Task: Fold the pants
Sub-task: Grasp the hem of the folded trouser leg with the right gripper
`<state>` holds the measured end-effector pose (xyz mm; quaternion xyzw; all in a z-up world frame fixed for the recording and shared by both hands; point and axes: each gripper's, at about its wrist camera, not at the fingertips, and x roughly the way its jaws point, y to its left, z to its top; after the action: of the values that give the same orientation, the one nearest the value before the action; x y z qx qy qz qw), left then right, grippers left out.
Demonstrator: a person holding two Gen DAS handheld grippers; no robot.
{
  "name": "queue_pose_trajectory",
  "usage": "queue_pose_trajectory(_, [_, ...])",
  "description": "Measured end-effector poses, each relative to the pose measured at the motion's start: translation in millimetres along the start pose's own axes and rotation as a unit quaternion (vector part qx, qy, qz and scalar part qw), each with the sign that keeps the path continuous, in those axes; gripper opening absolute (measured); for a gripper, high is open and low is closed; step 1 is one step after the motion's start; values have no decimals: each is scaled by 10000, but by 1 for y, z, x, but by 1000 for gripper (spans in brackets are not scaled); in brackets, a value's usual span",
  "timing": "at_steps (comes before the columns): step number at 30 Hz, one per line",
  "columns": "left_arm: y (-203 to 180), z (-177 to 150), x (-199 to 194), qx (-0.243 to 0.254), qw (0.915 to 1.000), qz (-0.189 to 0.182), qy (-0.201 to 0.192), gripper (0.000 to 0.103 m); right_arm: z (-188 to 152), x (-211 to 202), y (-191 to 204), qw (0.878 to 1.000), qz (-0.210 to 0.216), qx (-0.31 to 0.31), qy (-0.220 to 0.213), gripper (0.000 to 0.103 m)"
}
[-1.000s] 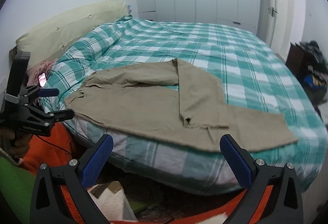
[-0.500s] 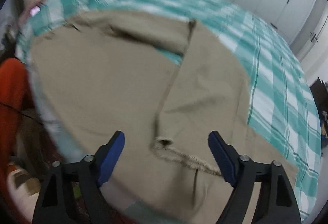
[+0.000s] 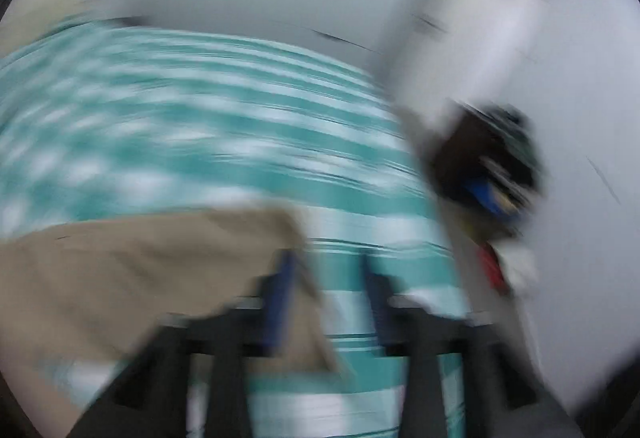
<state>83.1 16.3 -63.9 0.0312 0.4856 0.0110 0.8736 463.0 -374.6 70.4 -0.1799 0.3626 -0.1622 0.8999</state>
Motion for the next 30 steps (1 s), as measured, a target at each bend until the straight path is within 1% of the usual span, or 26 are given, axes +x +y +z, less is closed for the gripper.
queue_pose_trajectory(1, [3, -2, 6, -67, 10000, -22, 70, 102, -4, 8, -13, 9998, -78, 160, 7, 51])
queue_pose_trajectory(2, [6, -3, 13, -112, 9998, -43, 165, 102, -12, 12, -18, 9997, -52, 257, 9, 52])
queue_pose_trajectory(3, [8, -3, 25, -145, 9993, -72, 348, 102, -32, 16, -18, 9994, 112, 326, 36, 52])
queue_pose_trajectory(5, [11, 2, 38, -128, 9987, -116, 471, 101, -72, 24, -5, 9983, 489, 263, 191, 53])
queue_pose_trajectory(6, [13, 11, 44, -63, 9990, -169, 418, 101, -107, 30, 9, 9962, 771, 173, 377, 53])
queue_pose_trajectory(8, [18, 31, 52, 1, 9996, -156, 238, 101, -159, 37, 29, 9899, 1241, 193, 665, 53])
queue_pose_trajectory(10, [30, 69, 69, -68, 9998, 1, -195, 102, -208, 38, 51, 9783, 1807, 478, 896, 53])
queue_pose_trajectory(11, [38, 92, 83, -205, 9987, 168, -444, 102, -223, 37, 61, 9739, 1982, 602, 928, 53])
queue_pose_trajectory(13, [53, 124, 113, -522, 9959, 297, -673, 102, -243, 31, 89, 9637, 2374, 782, 937, 53])
queue_pose_trajectory(14, [61, 138, 130, -689, 9942, 353, -744, 102, -244, 29, 103, 9600, 2529, 779, 919, 53])
queue_pose_trajectory(15, [74, 155, 158, -955, 9905, 539, -826, 102, -240, 25, 121, 9562, 2702, 714, 870, 53])
queue_pose_trajectory(16, [81, 162, 177, -1068, 9878, 724, -873, 102, -234, 20, 136, 9539, 2825, 602, 817, 53])
queue_pose_trajectory(17, [87, 167, 195, -1138, 9852, 919, -891, 102, -228, 9, 159, 9506, 2990, 381, 745, 53])
queue_pose_trajectory(18, [95, 169, 220, -1151, 9829, 1171, -829, 102, -215, 1, 182, 9470, 3138, 135, 670, 53])
queue_pose_trajectory(19, [102, 165, 246, -1128, 9815, 1413, -637, 101, -207, -6, 199, 9442, 3239, -51, 603, 53])
queue_pose_trajectory(20, [109, 159, 262, -1135, 9812, 1508, -414, 101, -191, -16, 222, 9394, 3379, -310, 488, 58])
queue_pose_trajectory(21, [120, 142, 286, -1247, 9830, 1346, -23, 101, -180, -21, 242, 9351, 3488, -479, 401, 61])
queue_pose_trajectory(22, [125, 129, 295, -1346, 9843, 1140, 100, 102, -168, -28, 263, 9293, 3623, -643, 317, 70])
queue_pose_trajectory(23, [130, 117, 296, -1432, 9854, 923, -18, 102, -158, -33, 282, 9219, 3787, -772, 263, 73])
queue_pose_trajectory(24, [132, 112, 290, -1456, 9856, 828, -241, 102, -150, -37, 302, 9132, 3975, -871, 234, 73])
queue_pose_trajectory(25, [131, 112, 288, -1433, 9857, 853, -257, 102, -143, -39, 323, 9026, 4189, -960, 243, 73])
queue_pose_trajectory(27, [130, 112, 291, -1358, 9861, 936, -197, 102, -143, -46, 368, 8756, 4682, -1120, 393, 73])
queue_pose_trajectory(28, [129, 112, 291, -1351, 9861, 944, -210, 102, -143, -45, 390, 8587, 4955, -1198, 531, 74])
queue_pose_trajectory(29, [128, 111, 291, -1351, 9860, 948, -231, 102, -149, -45, 415, 8366, 5258, -1318, 789, 75])
queue_pose_trajectory(30, [128, 110, 292, -1361, 9859, 938, -264, 102, -155, -42, 434, 8193, 5455, -1430, 1041, 75])
